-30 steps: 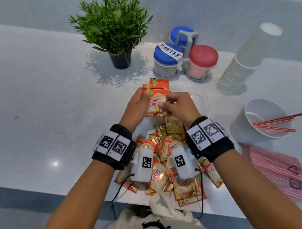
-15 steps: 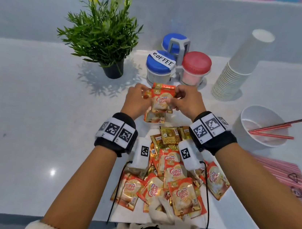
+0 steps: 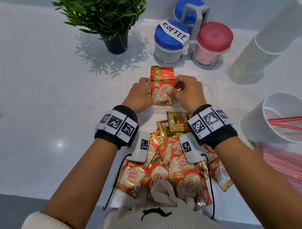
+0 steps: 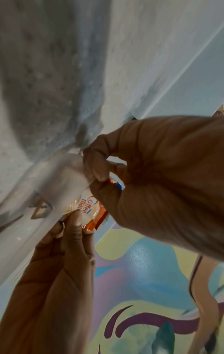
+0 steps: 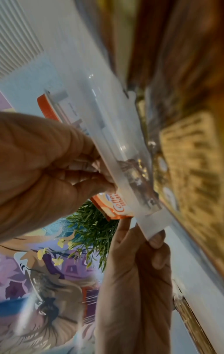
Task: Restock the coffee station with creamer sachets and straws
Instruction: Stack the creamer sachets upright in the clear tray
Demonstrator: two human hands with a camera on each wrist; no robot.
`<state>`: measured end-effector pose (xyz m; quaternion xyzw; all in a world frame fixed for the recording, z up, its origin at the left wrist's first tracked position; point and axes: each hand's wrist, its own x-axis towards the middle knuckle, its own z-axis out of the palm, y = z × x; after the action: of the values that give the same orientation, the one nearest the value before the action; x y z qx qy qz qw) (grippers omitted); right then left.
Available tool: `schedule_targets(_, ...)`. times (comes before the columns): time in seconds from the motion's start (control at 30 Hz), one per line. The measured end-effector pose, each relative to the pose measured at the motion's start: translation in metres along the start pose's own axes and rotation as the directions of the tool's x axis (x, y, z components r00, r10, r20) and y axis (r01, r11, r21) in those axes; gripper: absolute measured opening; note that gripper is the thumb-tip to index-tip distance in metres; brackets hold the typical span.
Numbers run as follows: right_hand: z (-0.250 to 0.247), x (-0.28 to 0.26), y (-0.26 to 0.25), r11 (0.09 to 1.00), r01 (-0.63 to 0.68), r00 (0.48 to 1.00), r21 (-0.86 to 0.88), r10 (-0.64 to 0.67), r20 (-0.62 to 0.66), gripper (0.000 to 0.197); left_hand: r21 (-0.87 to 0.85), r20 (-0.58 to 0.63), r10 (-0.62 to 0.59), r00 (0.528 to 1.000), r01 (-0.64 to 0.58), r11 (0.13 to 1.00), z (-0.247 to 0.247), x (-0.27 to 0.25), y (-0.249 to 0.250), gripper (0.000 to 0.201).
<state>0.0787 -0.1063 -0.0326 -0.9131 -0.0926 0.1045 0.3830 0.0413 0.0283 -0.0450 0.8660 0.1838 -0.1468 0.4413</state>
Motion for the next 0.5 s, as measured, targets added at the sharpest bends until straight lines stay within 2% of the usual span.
schedule_targets(0.13,0.002,-0.004,0.001,0.995,0.028,0.994,-0.098,-0.018,0.106,0.015,-0.026,0.054,-0.013,0.998,0.014,1.0,0.0,-0.003,0.0,0.068)
schedule_targets(0.23,0.0,-0.007,0.0,0.995,-0.005,0.993,-0.098,0.017,0.12,0.021,-0.02,0.059,-0.016,0.998,0.017,1.0,0.002,-0.003,-0.001,0.066)
schedule_targets(0.3,-0.001,-0.009,-0.001,0.993,-0.04,0.994,-0.109,0.051,0.1,0.032,-0.011,0.063,-0.02,0.998,0.021,1.0,0.003,-0.002,-0.002,0.068)
schedule_targets(0.4,-0.004,-0.013,-0.004,0.991,-0.136,0.986,0.008,0.134,0.096,0.053,-0.01,0.093,-0.043,0.995,0.044,0.999,0.004,-0.002,-0.003,0.085)
schedule_targets(0.5,0.0,-0.017,-0.008,0.971,-0.214,0.951,0.109,0.182,0.249,0.055,-0.009,0.111,-0.051,0.993,0.052,0.999,0.004,-0.003,-0.001,0.096)
